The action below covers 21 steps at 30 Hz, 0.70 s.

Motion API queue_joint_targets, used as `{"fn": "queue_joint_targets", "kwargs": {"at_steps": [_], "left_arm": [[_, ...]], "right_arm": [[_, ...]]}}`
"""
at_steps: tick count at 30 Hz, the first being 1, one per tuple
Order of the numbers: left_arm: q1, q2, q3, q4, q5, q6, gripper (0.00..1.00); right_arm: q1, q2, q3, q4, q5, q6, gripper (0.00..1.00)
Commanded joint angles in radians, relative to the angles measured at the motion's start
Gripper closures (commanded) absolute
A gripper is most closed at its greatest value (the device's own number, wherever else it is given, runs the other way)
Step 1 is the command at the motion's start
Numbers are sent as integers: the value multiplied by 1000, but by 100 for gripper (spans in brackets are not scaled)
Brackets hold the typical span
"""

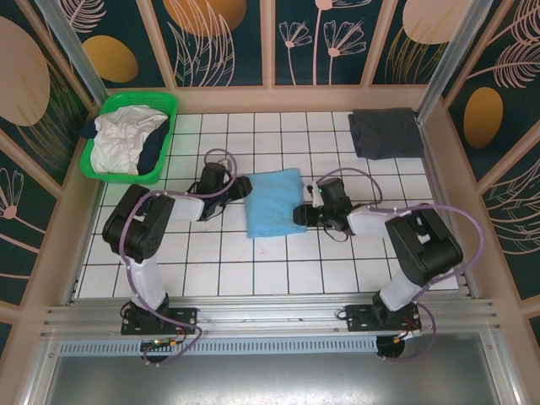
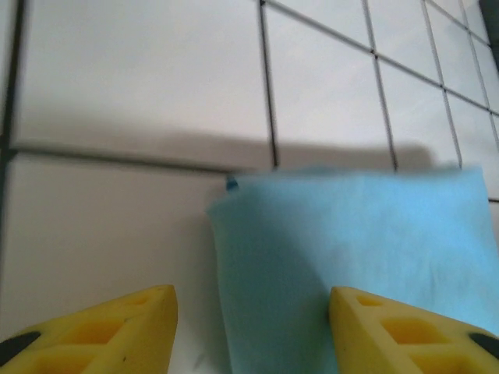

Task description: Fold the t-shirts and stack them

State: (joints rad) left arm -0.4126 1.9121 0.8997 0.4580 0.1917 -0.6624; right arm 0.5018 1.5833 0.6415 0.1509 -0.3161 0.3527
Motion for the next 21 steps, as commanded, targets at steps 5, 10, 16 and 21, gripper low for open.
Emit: {"fn": "queue_joint_targets", "kwargs": {"at_steps": [5,10,16,21], "left_arm": [[1,64,160,-87,47,92,44],[9,-10,79,-96,1,112,40],[9,-15,30,-101,4,106,39],[9,-20,36,-125,-7,116,38]], "right_arm": [[-88,-212,-92,52,40,92,28],[-107,-68,20,89,12,119,24],[-76,117,178,20,61,90,31],[-10,234,290,-137,127,94,40]]}}
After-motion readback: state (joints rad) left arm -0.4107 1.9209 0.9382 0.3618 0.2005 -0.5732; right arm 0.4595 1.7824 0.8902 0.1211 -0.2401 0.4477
